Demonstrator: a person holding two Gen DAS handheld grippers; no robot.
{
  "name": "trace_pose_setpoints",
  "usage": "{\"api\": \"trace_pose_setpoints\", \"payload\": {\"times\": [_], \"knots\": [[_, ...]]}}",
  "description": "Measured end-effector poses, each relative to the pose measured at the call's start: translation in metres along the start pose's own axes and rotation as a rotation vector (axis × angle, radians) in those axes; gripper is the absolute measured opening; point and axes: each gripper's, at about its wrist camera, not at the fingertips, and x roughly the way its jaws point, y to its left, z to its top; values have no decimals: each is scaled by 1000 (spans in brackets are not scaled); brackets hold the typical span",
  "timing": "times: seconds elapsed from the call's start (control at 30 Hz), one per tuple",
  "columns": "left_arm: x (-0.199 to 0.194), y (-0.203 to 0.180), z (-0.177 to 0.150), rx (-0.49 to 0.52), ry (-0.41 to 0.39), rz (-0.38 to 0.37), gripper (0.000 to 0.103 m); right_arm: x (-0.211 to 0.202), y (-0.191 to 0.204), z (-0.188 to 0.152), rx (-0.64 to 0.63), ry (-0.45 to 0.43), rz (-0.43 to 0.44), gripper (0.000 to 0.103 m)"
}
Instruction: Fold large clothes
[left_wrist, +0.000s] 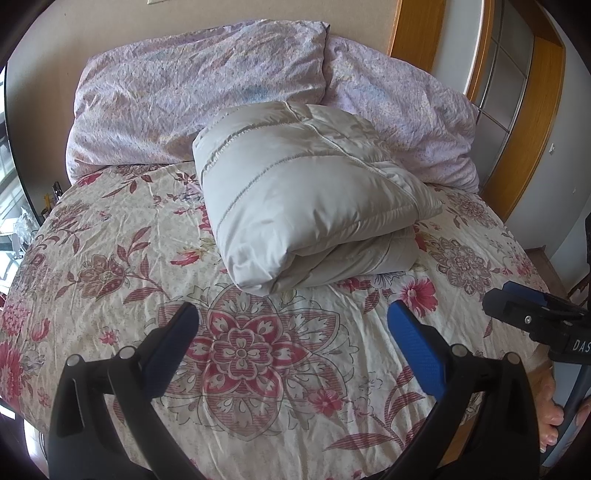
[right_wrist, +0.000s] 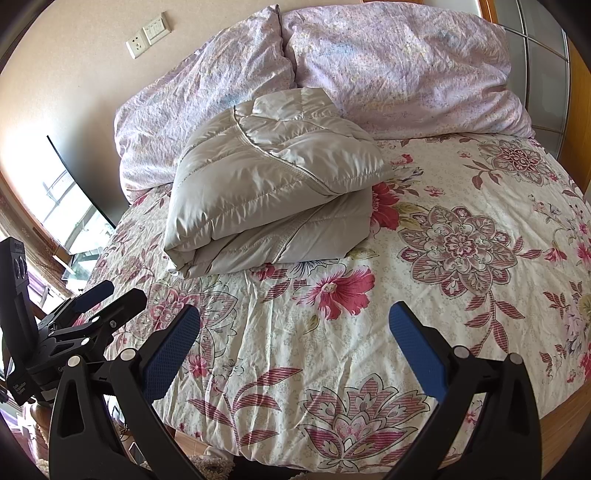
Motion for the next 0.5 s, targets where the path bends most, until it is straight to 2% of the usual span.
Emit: {"api": "trace_pose_setpoints", "payload": {"times": [0.5], "knots": [[1,2,2,-5,12,-5,101,0,-2,0,1,0,2,102]]}}
